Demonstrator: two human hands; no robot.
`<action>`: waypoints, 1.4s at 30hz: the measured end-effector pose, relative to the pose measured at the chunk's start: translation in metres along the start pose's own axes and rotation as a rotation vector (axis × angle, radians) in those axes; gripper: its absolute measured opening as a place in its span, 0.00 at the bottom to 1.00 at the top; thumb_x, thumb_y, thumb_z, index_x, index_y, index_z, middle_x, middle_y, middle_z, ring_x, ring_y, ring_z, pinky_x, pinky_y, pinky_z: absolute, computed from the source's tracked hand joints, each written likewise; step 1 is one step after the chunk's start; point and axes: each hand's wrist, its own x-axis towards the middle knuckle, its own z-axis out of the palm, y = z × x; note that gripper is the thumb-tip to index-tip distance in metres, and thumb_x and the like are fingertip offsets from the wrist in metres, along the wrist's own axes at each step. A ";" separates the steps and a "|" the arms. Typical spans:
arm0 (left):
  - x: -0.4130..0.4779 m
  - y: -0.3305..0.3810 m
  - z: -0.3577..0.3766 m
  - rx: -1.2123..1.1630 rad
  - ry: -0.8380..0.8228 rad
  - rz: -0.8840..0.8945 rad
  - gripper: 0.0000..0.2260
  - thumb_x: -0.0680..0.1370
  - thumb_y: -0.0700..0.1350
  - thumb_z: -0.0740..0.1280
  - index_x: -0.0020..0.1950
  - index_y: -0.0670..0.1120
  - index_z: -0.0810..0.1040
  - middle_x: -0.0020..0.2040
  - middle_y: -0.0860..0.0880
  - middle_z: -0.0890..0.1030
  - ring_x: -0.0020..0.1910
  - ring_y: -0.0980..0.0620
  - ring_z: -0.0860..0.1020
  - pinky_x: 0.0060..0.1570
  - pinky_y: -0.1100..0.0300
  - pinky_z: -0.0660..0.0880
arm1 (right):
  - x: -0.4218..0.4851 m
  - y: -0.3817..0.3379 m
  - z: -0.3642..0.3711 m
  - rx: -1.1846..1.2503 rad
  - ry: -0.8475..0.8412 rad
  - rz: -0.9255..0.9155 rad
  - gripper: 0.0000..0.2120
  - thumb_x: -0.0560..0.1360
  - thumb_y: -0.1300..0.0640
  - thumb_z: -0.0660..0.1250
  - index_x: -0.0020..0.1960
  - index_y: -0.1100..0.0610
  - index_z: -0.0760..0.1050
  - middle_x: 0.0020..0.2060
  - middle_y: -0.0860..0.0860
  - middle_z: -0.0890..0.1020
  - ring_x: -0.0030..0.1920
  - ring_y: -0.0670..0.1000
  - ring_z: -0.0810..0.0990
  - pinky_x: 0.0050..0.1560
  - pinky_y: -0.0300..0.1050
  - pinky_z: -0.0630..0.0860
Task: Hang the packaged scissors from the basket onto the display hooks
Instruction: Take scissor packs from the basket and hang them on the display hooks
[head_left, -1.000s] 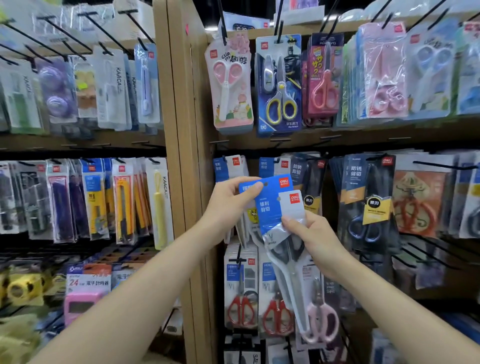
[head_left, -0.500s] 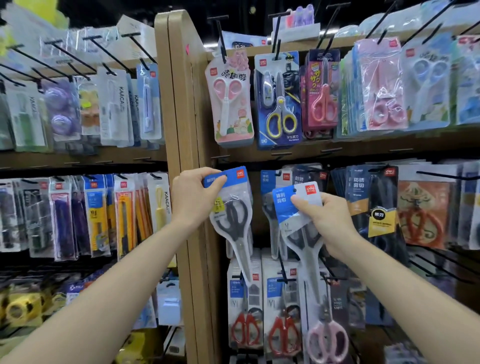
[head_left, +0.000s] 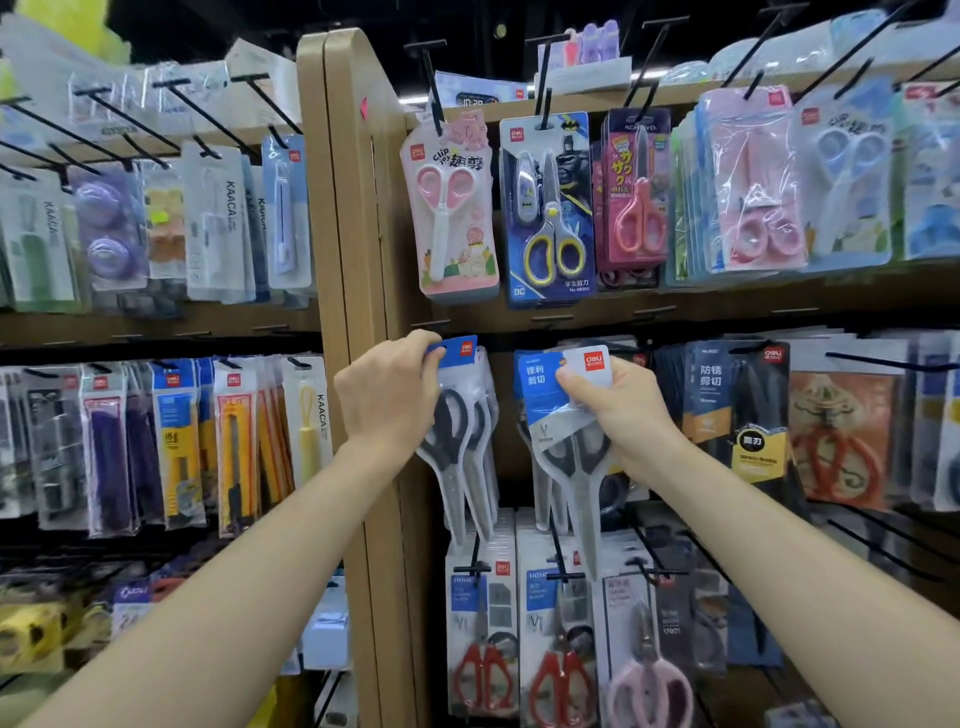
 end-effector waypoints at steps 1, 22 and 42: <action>-0.001 0.001 0.000 0.027 0.029 0.010 0.07 0.79 0.46 0.74 0.54 0.46 0.87 0.38 0.45 0.84 0.35 0.46 0.81 0.33 0.63 0.65 | 0.000 0.000 0.001 -0.002 0.005 -0.011 0.03 0.78 0.61 0.73 0.51 0.59 0.83 0.47 0.59 0.88 0.48 0.56 0.87 0.55 0.59 0.84; -0.006 -0.032 0.019 0.171 0.211 0.200 0.07 0.81 0.51 0.72 0.53 0.50 0.87 0.41 0.53 0.86 0.48 0.49 0.70 0.48 0.50 0.60 | 0.008 0.007 0.021 -0.106 -0.008 -0.181 0.08 0.78 0.62 0.73 0.56 0.60 0.77 0.45 0.53 0.85 0.41 0.42 0.85 0.37 0.36 0.79; -0.015 -0.038 0.017 0.259 0.013 0.307 0.15 0.79 0.52 0.71 0.64 0.49 0.80 0.59 0.50 0.85 0.70 0.44 0.73 0.60 0.46 0.59 | 0.012 0.002 0.015 0.123 0.000 0.007 0.06 0.79 0.66 0.71 0.53 0.58 0.82 0.47 0.56 0.87 0.46 0.53 0.86 0.48 0.51 0.83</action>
